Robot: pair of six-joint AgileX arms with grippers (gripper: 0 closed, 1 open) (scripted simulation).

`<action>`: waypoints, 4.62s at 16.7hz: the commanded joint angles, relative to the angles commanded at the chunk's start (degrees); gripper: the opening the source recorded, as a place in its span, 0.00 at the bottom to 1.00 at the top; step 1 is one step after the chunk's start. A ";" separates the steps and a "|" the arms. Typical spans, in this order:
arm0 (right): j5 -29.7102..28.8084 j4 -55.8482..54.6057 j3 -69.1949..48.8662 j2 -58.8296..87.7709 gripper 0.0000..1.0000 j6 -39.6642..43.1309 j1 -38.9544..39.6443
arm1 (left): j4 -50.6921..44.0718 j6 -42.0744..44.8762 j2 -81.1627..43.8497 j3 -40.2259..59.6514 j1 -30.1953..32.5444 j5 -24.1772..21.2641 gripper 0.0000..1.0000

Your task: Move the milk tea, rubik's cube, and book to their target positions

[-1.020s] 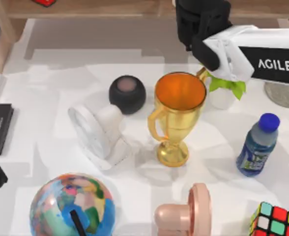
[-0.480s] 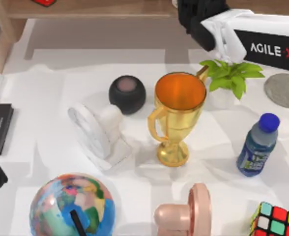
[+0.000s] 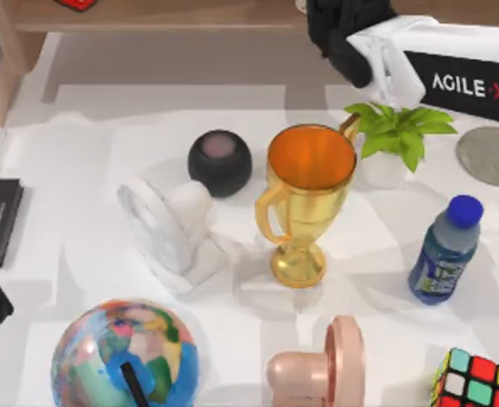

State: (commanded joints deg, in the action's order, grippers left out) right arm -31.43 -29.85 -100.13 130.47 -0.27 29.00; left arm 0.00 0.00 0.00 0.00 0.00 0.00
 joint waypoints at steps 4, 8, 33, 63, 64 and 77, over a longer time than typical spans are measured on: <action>0.00 0.00 0.00 0.00 0.17 0.00 0.00 | 0.00 0.00 0.00 0.00 0.00 0.00 1.00; 0.00 0.00 0.00 0.00 0.00 0.00 0.00 | 0.00 0.00 0.00 0.00 0.00 0.00 1.00; -4.39 -6.76 21.41 -15.07 0.00 -0.36 5.35 | 0.00 0.00 0.00 0.00 0.00 0.00 1.00; 28.93 -41.41 58.39 -17.11 0.00 -0.14 -28.04 | 0.00 0.00 0.00 0.00 0.00 0.00 1.00; 29.09 -42.34 58.55 -16.78 0.00 0.07 -28.05 | 0.00 0.00 0.00 0.00 0.00 0.00 1.00; 28.77 -48.09 58.67 -10.34 0.00 -0.05 -28.32 | 0.00 0.00 0.00 0.00 0.00 0.00 1.00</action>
State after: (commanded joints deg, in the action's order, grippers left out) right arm -2.66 -77.94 -41.46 120.12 -0.32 0.69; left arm 0.00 0.00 0.00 0.00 0.00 0.00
